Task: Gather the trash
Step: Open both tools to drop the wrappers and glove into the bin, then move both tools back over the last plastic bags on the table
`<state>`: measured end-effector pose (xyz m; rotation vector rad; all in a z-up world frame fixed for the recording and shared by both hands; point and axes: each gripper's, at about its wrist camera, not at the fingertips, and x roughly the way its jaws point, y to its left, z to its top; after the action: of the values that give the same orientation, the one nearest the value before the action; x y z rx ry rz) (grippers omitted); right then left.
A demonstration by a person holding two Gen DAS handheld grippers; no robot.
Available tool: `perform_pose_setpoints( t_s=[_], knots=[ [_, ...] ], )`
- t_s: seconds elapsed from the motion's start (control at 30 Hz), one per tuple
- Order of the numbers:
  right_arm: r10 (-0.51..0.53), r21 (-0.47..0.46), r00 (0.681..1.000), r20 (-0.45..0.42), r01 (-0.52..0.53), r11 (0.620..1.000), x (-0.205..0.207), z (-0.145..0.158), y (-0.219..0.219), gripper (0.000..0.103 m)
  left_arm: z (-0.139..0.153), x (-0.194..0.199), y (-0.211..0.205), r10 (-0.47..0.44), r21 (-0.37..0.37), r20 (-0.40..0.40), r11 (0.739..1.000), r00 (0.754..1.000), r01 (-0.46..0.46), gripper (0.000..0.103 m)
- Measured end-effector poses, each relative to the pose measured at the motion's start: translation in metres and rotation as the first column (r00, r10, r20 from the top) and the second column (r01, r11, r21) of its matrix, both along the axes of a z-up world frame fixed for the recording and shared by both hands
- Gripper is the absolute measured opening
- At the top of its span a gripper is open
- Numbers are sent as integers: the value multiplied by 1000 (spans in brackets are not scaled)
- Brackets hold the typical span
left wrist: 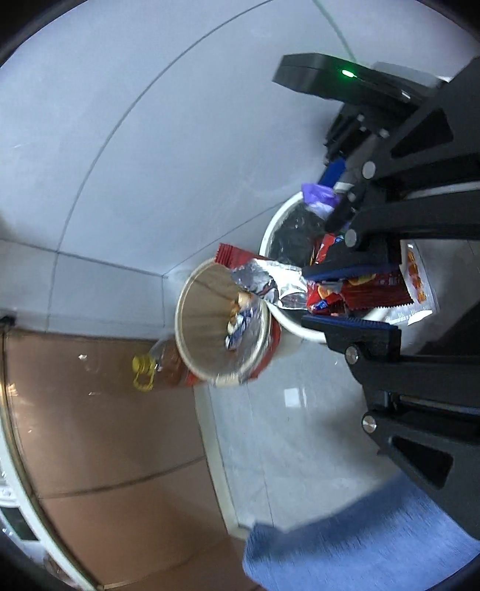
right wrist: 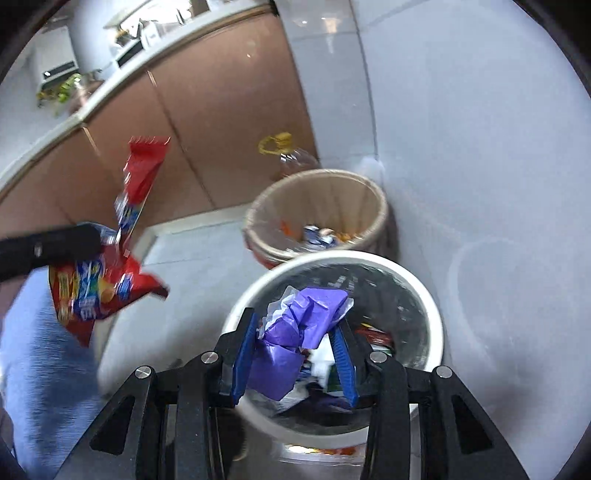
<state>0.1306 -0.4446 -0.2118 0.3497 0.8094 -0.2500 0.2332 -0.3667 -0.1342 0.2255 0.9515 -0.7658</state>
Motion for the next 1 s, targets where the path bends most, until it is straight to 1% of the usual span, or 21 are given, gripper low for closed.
perform_pose_setpoints(
  t_s=[0.07, 0.1, 0.13, 0.2, 0.23, 0.3, 0.4, 0.43, 0.47, 0.53, 0.57, 0.63, 0.73, 0.77, 0.8, 1.0],
  knots=[
    [-18, -1, 1000, -19, 18, 1000, 1, -8, -6, 39, -10, 5, -14, -9, 0, -15, 1000, 1000, 9, 20],
    [-28, -5, 999, -31, 28, 1000, 1, -13, -10, 40, -15, 7, -19, -14, 0, -26, 1000, 1000, 14, 26],
    [-36, -9, 999, -40, 36, 999, 1, -16, -12, 40, -20, 10, -24, -18, -2, -42, 1000, 999, 18, 37],
    [-49, -16, 997, -57, 49, 999, 1, -22, -15, 44, -29, 14, -31, -26, -22, -87, 999, 996, 24, 44],
    [-55, -21, 996, -63, 54, 998, -1, -24, -17, 46, -34, 15, -35, -29, -27, -102, 999, 994, 27, 44],
    [-68, -37, 995, -74, 66, 997, -4, -26, -18, 53, -40, 17, -38, -32, -34, -128, 999, 991, 28, 44],
    [-79, -31, 994, -79, 77, 997, -9, -27, -20, 53, -38, 18, -31, -26, -76, -154, 997, 988, 14, 44],
    [-80, -29, 994, -78, 78, 997, -10, -27, -20, 54, -35, 18, -27, -23, -85, -146, 996, 989, 10, 44],
    [-81, -28, 994, -77, 79, 996, -12, -26, -18, 55, -29, 16, -21, -15, -95, -122, 995, 992, 3, 44],
    [-80, -26, 995, -66, 78, 997, -14, -21, -14, 59, -19, 11, -11, -2, -113, -85, 994, 996, -8, 44],
    [-78, -29, 995, -61, 77, 997, -13, -19, -11, 62, -15, 9, -7, -1, -121, -80, 993, 997, -9, 44],
    [-75, -38, 996, -50, 73, 997, -13, -12, -5, 64, -3, 4, 3, 3, -148, -70, 989, 998, -13, 44],
    [-57, -51, 998, -21, 56, 997, -14, 2, 5, 68, 18, -8, 23, 22, -183, -20, 983, 1000, -25, 44],
    [-50, -56, 999, -9, 49, 997, -16, 9, 10, 72, 25, -13, 30, 23, -188, -6, 982, 1000, -24, 44],
    [-44, -60, 999, 1, 44, 997, -18, 15, 14, 74, 33, -20, 39, 29, -191, 12, 981, 1000, -26, 44],
    [0, -98, 998, 58, 6, 995, -32, 56, 43, 75, 64, -49, 93, 81, -171, 107, 983, 991, -62, 44]
  ],
)
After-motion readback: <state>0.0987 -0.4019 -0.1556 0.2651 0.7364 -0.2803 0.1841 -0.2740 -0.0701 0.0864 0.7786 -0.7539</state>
